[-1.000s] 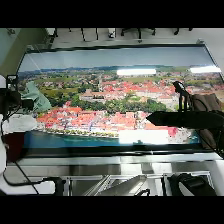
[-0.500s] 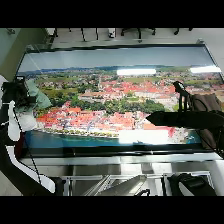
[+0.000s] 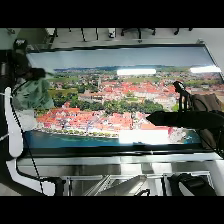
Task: Fold the shirts.
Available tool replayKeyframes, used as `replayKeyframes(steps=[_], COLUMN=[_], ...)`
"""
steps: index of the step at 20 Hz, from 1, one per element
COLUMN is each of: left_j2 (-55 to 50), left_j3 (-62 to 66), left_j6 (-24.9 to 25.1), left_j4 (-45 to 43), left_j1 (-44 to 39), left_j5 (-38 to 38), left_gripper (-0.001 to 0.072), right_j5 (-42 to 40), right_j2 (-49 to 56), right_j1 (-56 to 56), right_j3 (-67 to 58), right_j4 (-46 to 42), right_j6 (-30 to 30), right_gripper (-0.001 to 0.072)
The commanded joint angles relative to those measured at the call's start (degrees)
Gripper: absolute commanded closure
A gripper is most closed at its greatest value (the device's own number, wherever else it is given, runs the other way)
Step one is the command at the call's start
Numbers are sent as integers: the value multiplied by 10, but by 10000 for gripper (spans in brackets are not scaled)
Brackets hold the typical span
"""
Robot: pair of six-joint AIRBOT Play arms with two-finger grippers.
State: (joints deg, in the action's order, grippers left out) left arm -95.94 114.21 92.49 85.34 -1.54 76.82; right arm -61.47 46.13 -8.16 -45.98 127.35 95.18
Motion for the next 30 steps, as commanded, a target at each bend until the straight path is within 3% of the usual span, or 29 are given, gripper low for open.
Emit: replayKeyframes(steps=[1, 7, 12, 13, 15, 16, 17, 20, 22, 25, 27, 30], left_j2=[97, 143, 82, 70, 63, 66, 77, 142, 208, 304, 341, 344], left_j3=[-35, -202, -278, -275, -249, -225, -202, -192, -267, -482, -637, -793], left_j6=[-1, -93, -151, -154, -152, -141, -137, -124, -124, -124, -119, -66], left_j4=[165, 182, 186, 200, 235, 240, 237, 235, 236, 266, 348, 468], left_j1=[-136, -364, -458, -458, -435, -416, -393, -317, -267, -225, -224, -244], left_j5=[33, -13, -105, -104, -57, -13, 36, 110, 103, -2, -118, -250], left_gripper=[692, 692, 691, 623, 18, 17, 17, 17, 16, 17, 17, 18], right_j5=[0, 0, -2, -2, -7, -17, -27, -46, -64, -90, -82, -55], right_j2=[0, 0, 0, 0, 0, 0, 0, 6, 30, 99, 157, 249], right_j1=[0, 0, 0, 0, 11, 26, 44, 120, 167, 179, 175, 175], right_j3=[0, 0, 0, 0, -7, -18, -31, -57, -58, -57, -57, -58], right_j4=[0, 3, 4, 4, 4, 4, 4, 3, 3, 4, 7, 58], right_j6=[0, 0, 0, 0, 0, 0, 0, 11, 25, 61, 74, 109], right_gripper=[690, 690, 689, 688, 648, 429, 268, 267, 267, 266, 266, 267])
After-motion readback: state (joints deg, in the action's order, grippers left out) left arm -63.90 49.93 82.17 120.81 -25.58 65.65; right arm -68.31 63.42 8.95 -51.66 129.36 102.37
